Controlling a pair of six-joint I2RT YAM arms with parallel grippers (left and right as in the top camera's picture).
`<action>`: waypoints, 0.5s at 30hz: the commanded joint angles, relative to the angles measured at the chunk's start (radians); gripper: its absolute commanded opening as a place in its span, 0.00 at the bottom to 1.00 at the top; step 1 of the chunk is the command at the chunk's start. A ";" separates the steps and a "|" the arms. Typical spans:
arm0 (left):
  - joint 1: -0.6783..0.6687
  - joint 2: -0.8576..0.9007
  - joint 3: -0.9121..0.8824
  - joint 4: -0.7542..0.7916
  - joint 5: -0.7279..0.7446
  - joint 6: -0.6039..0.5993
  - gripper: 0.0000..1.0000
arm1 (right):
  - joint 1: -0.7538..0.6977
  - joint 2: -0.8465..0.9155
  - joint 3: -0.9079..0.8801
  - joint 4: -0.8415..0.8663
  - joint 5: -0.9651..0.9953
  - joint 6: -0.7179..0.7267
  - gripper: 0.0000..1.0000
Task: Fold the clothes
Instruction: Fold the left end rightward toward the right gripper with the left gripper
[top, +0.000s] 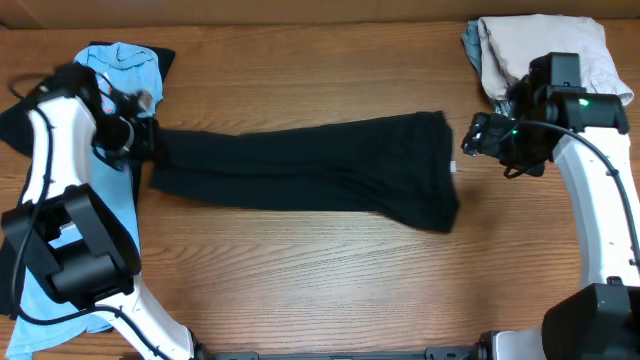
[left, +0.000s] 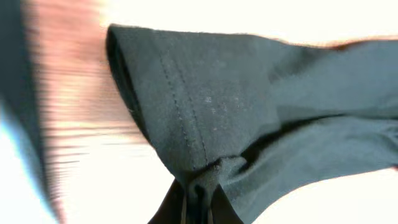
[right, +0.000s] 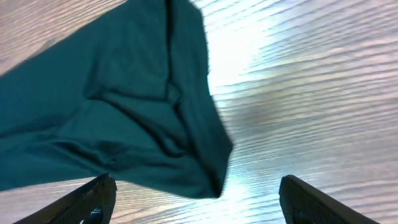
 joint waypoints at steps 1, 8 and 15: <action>-0.016 -0.007 0.146 -0.094 -0.126 0.063 0.04 | 0.037 0.032 0.015 0.009 -0.019 0.007 0.88; -0.104 -0.007 0.199 -0.143 -0.121 0.062 0.04 | 0.082 0.064 0.015 0.029 -0.019 0.007 0.88; -0.293 -0.007 0.192 -0.131 -0.124 0.062 0.04 | 0.082 0.080 0.015 0.030 -0.022 0.006 0.89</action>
